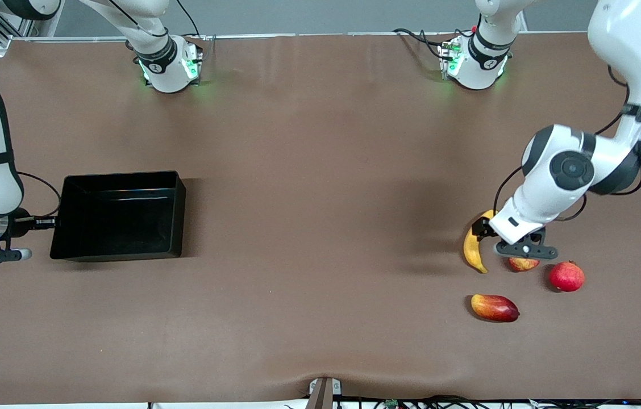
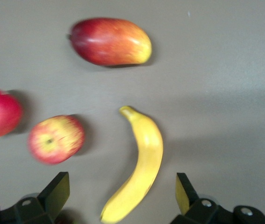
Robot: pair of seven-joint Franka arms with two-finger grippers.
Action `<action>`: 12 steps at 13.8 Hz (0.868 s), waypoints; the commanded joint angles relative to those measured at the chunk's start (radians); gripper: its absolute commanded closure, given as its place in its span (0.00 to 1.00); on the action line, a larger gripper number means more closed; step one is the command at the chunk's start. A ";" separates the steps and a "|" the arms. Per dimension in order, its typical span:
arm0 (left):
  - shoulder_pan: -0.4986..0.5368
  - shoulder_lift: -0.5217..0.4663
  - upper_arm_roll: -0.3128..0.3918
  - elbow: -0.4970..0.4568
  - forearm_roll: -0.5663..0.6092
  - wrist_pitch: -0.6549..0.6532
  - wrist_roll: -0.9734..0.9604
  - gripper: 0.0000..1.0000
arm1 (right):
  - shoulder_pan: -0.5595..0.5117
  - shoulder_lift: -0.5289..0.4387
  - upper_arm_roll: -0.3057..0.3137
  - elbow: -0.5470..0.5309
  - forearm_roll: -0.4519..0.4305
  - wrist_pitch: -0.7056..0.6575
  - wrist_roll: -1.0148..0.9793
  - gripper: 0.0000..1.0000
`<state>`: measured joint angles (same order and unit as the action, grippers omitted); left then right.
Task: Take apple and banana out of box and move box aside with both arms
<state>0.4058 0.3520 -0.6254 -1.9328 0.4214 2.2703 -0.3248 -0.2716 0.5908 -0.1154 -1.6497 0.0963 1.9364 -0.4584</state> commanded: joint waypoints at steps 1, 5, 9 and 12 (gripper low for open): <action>0.005 -0.087 -0.014 0.078 -0.044 -0.217 -0.017 0.00 | -0.034 0.006 0.023 0.013 -0.007 -0.016 -0.023 0.00; 0.010 -0.091 -0.014 0.314 -0.110 -0.530 -0.007 0.00 | 0.006 -0.025 0.063 0.199 0.000 -0.273 -0.020 0.00; 0.013 -0.097 -0.017 0.468 -0.147 -0.661 -0.005 0.00 | 0.090 -0.025 0.094 0.468 -0.038 -0.404 -0.025 0.00; 0.014 -0.183 -0.010 0.471 -0.164 -0.696 -0.005 0.00 | 0.132 -0.076 0.095 0.568 -0.043 -0.436 -0.025 0.00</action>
<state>0.4162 0.2289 -0.6351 -1.4638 0.2818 1.6146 -0.3366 -0.1481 0.5376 -0.0225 -1.1417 0.0753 1.5312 -0.4753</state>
